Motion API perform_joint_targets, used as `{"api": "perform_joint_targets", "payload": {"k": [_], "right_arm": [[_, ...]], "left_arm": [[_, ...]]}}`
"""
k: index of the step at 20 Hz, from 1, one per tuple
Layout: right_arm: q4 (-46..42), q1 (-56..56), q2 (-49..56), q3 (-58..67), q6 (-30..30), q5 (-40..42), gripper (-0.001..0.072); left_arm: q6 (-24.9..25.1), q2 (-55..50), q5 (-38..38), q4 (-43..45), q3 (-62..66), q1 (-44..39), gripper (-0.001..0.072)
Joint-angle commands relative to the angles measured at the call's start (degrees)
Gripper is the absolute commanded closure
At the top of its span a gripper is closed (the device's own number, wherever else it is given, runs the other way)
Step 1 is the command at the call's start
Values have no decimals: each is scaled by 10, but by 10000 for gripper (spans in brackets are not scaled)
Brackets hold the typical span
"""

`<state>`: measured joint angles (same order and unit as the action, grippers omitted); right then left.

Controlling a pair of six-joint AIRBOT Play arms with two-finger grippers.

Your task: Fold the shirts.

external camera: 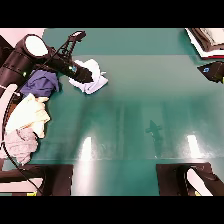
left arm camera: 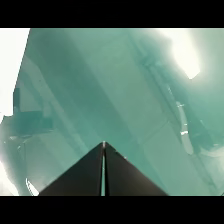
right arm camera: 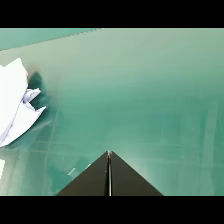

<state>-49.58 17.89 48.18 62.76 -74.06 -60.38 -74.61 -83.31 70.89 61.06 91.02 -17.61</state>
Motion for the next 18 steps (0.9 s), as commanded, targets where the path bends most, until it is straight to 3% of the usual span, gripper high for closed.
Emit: {"api": "perform_joint_targets", "payload": {"k": [1,18], "right_arm": [[2,0,-2,-3,0,2,693],[6,0,-2,-25,0,12,693]], "left_arm": [[0,-1,-1,0,-1,0,684],[0,-1,-28,-4,-1,0,684]]}}
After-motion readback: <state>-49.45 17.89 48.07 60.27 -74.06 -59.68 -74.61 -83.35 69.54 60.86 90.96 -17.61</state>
